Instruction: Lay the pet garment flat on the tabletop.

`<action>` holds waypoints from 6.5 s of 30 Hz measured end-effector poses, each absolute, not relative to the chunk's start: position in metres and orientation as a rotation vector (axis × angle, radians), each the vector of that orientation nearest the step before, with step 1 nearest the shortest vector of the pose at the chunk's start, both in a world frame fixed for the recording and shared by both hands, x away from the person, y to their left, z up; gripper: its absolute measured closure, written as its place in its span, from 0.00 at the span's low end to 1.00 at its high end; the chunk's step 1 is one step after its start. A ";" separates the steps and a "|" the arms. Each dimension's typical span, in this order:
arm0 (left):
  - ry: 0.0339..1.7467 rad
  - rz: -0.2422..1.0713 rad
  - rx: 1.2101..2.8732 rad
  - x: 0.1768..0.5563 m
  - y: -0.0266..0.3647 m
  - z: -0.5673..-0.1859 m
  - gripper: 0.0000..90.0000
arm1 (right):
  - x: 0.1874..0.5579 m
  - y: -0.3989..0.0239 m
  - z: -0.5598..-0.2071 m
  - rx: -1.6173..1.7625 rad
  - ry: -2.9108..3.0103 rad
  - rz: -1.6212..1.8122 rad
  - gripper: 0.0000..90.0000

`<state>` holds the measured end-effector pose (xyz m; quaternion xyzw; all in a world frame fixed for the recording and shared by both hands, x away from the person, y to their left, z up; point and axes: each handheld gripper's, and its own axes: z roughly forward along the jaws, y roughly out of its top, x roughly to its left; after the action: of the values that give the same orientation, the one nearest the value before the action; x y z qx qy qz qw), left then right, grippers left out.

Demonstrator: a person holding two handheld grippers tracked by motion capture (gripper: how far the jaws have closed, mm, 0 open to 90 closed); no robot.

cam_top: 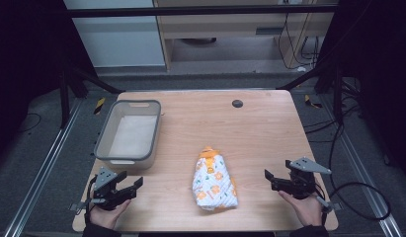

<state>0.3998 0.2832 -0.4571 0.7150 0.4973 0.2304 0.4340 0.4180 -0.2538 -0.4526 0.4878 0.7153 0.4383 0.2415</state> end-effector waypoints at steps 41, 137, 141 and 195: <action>1.098 0.471 1.828 0.478 0.182 -0.434 0.39 | 0.481 -0.179 -0.417 1.209 2.053 1.312 0.29; 1.116 0.530 1.714 0.536 0.135 -0.403 0.53 | 0.520 -0.134 -0.414 1.128 1.948 1.243 0.69; 1.074 0.530 1.766 0.518 0.142 -0.396 0.45 | 0.501 -0.151 -0.399 1.082 1.953 1.252 0.65; 0.939 0.309 2.045 0.442 0.132 -0.483 0.88 | 0.447 -0.164 -0.486 1.087 2.314 1.283 0.93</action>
<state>0.4421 0.1323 -0.4828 0.8165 0.3750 0.1232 0.4214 0.4467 -0.1636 -0.4856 0.3763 0.8009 0.4441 0.1402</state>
